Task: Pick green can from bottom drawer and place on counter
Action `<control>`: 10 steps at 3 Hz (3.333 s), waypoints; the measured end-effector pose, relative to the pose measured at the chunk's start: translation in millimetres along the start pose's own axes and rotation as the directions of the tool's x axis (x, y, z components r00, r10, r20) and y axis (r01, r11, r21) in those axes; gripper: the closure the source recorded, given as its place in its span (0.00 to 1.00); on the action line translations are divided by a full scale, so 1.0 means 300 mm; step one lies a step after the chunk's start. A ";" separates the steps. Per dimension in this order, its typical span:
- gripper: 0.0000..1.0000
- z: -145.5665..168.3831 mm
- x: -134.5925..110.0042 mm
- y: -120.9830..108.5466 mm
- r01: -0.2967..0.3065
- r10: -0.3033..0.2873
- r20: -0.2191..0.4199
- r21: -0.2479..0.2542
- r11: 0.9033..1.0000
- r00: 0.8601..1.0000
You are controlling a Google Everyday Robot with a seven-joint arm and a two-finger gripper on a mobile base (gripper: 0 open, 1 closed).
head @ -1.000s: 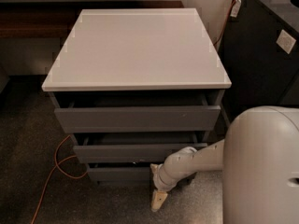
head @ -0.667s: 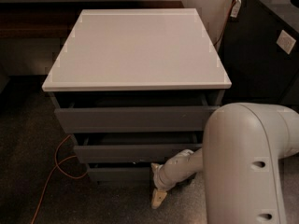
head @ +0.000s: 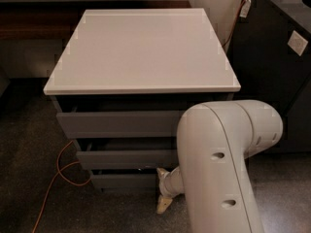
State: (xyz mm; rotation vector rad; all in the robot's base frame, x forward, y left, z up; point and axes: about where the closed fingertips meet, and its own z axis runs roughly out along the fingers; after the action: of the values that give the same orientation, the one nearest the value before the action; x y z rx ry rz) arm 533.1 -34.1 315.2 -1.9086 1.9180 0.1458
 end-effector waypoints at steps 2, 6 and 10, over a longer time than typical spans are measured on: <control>0.00 0.104 -0.039 0.066 0.032 -0.050 0.216 0.085 0.996 0.975; 0.00 0.316 0.179 -0.080 0.017 -0.037 0.146 0.137 0.990 0.989; 0.62 0.416 0.380 -0.221 -0.054 0.046 0.077 0.102 0.993 0.996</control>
Offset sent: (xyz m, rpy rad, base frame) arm 0.0045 -0.0025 -0.0300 0.3303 -0.1465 0.0824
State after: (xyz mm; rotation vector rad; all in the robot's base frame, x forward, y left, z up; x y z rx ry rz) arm 630.1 -97.2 175.4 -1.7641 1.8877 0.1274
